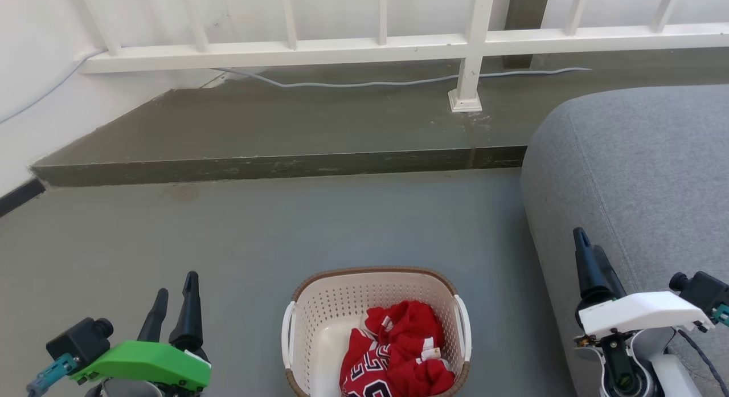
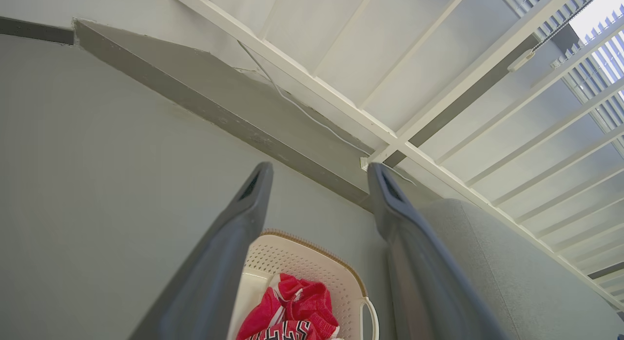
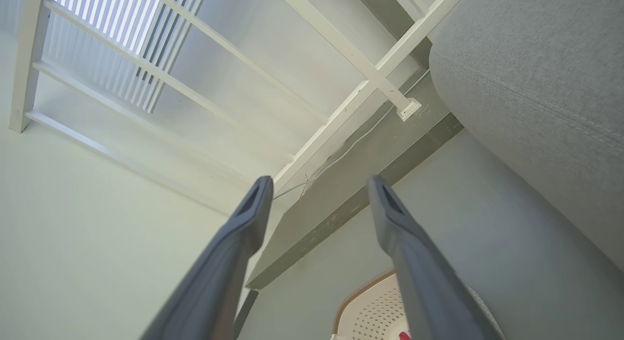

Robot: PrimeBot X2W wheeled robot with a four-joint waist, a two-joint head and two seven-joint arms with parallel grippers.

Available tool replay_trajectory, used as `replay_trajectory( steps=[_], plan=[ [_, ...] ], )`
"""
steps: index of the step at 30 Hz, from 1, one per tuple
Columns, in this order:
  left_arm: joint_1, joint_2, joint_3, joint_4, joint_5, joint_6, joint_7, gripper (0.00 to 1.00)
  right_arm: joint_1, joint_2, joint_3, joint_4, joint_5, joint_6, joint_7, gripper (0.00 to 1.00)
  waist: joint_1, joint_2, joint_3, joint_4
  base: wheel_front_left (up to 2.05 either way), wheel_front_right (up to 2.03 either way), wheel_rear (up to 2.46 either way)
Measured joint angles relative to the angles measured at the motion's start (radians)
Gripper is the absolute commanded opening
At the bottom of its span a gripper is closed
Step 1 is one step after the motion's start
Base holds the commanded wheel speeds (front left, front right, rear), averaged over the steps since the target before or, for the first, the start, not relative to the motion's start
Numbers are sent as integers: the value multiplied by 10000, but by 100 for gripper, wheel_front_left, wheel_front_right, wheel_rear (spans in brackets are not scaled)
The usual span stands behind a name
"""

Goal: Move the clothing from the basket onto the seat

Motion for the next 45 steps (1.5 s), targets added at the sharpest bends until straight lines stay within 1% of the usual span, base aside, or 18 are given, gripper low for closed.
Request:
replay_trajectory(
  steps=[2, 8, 11, 15, 20, 23, 27, 31, 35, 36, 40, 41, 43, 45],
  plan=[
    [35, 21, -31, -2, 125, 44, -38, 100, 23, -6, 38, -21, -136, -12, -8, 100, 0, 0, -13, -1, 0, 0, 0],
    [73, 86, -221, -58, 1170, 178, -219, 100, 182, -13, 303, -115, -1076, -173, -230, 100, 0, 0, -84, -9, 0, 0, 0],
    [145, 88, -326, -125, 1593, 314, -343, 100, 196, -17, 412, -178, -1363, -255, -330, 100, 0, 0, -111, -10, 0, 0, 0],
    [228, 100, -389, -215, 2182, 430, -474, 100, 283, -21, 556, -270, -1927, -284, -445, 100, 0, 0, -139, -7, 0, 0, 0],
    [237, 121, -550, -334, 2995, 529, -640, 100, 362, -27, 717, -401, -2604, -443, -621, 100, 0, 0, -169, -6, 0, 0, 0],
    [250, 128, -650, -372, 3386, 616, -759, 100, 362, -31, 828, -458, -3041, -453, -721, 100, 0, 0, -183, -7, 0, 0, 0],
    [285, 150, -717, -458, 3962, 698, -871, 100, 367, -36, 920, -554, -3607, -623, -832, 100, 0, 0, -202, -12, 0, 0, 0],
    [378, 173, -828, -596, 4548, 790, -1043, 100, 376, -46, 1028, -652, -4171, -706, -976, 100, 0, 0, -223, -19, 0, 0, 0],
    [429, 198, -951, -694, 5319, 886, -1208, 100, 416, -52, 1187, -788, -4849, -807, -1145, 100, 0, 0, -250, -24, 0, 0, 0],
    [430, 201, -970, -727, 5513, 915, -1235, 100, 428, -52, 1210, -817, -4964, -876, -1162, 100, 0, 0, -256, -24, 0, 0, 0],
    [453, 219, -1026, -857, 6069, 970, -1388, 100, 553, -59, 1313, -930, -5526, -901, -1317, 100, 0, 0, -277, -23, 0, 0, 0],
    [470, 221, -1039, -903, 6211, 1016, -1396, 100, 565, -59, 1348, -955, -5639, -972, -1329, 100, 0, 0, -283, -24, 0, 0, 0],
    [510, 224, -1070, -951, 6387, 1078, -1478, 100, 566, -69, 1413, -1020, -5954, -982, -1417, 100, 0, 0, -294, -24, 0, 0, 0],
    [584, 228, -1101, -976, 6736, 1122, -1570, 100, 566, -67, 1488, -1091, -6205, -1066, -1467, 100, 0, 0, -305, -26, 0, 0, 0]
  ],
)
